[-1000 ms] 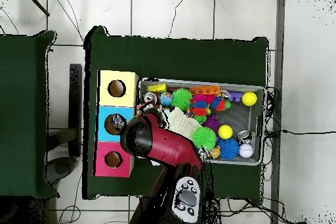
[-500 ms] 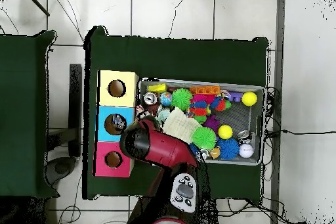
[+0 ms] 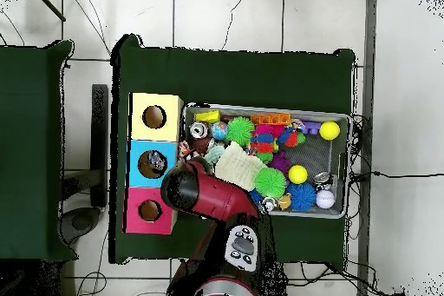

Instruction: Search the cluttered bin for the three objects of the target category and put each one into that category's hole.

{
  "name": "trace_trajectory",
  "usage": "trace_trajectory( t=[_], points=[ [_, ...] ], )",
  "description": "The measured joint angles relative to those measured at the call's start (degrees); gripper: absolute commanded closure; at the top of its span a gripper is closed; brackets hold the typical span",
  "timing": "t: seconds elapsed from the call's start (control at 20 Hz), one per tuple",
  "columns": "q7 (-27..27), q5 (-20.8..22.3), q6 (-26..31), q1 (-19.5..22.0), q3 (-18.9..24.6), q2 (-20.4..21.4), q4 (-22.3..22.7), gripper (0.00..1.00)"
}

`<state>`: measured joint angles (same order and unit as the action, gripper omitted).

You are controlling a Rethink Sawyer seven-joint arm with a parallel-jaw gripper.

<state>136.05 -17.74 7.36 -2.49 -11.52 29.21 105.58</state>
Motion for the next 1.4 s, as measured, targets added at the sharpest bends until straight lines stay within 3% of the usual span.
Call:
trace_trajectory(
  t=[0.4, 0.65, 1.4],
  points=[
    [0.00, 0.42, 0.01, 0.43, 0.02, -1.06, 0.00, 0.00],
    [0.00, 3.64, 0.01, 3.48, 0.01, -1.36, 0.00, 0.00],
    [0.00, 23.96, 0.09, 19.86, -0.59, 0.05, -2.98, 0.00]
  ],
)
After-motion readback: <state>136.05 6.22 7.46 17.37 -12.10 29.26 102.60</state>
